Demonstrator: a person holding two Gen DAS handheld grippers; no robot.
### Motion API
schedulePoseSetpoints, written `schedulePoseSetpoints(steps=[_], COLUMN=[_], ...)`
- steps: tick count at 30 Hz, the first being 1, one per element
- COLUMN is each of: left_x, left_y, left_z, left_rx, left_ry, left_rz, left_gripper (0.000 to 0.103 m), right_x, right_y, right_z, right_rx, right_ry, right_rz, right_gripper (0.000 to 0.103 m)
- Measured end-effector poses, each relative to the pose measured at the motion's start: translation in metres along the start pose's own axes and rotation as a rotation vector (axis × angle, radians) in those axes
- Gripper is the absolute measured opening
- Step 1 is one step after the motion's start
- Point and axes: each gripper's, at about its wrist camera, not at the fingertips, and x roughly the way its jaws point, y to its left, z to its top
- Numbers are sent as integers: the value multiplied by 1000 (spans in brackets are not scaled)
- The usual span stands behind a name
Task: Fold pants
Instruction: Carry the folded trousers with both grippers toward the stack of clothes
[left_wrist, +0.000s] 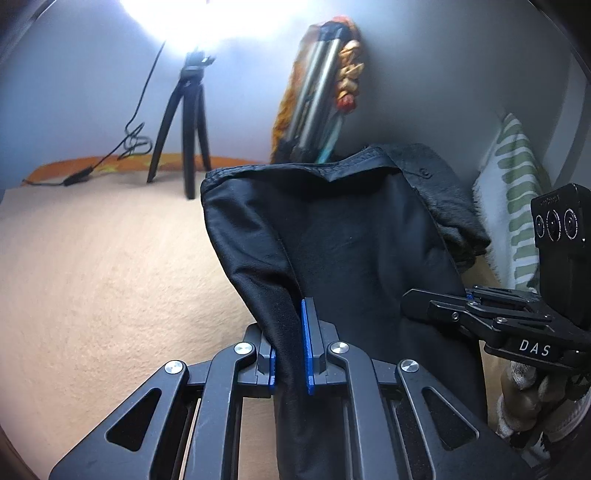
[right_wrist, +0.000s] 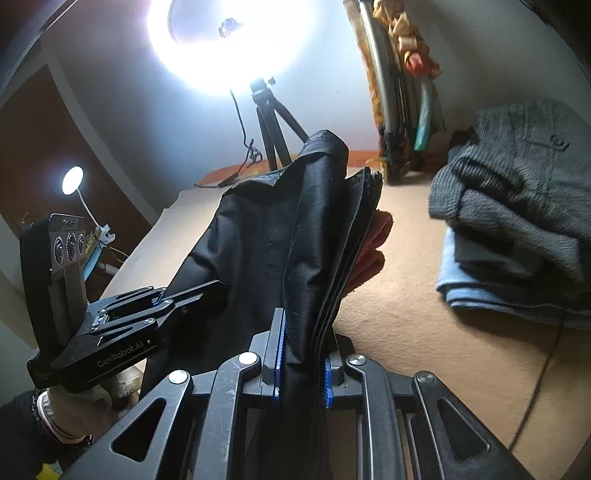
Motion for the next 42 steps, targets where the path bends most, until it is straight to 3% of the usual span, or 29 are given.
schedulePoseSetpoints(steps=[11, 27, 42], left_x=[-5, 6, 70], left_y=[-48, -128, -164], left_z=[24, 95, 150], left_rx=[63, 170, 218], left_ry=[-65, -140, -117], left_rz=[-81, -166, -183], left_gripper=[9, 8, 8], right_x=[-59, -145, -154], right_y=[-19, -70, -140], right_z=[5, 42, 88], right_rx=[25, 93, 143], right_ry=[-105, -273, -301], right_rz=[-45, -113, -187], right_gripper=[14, 14, 14])
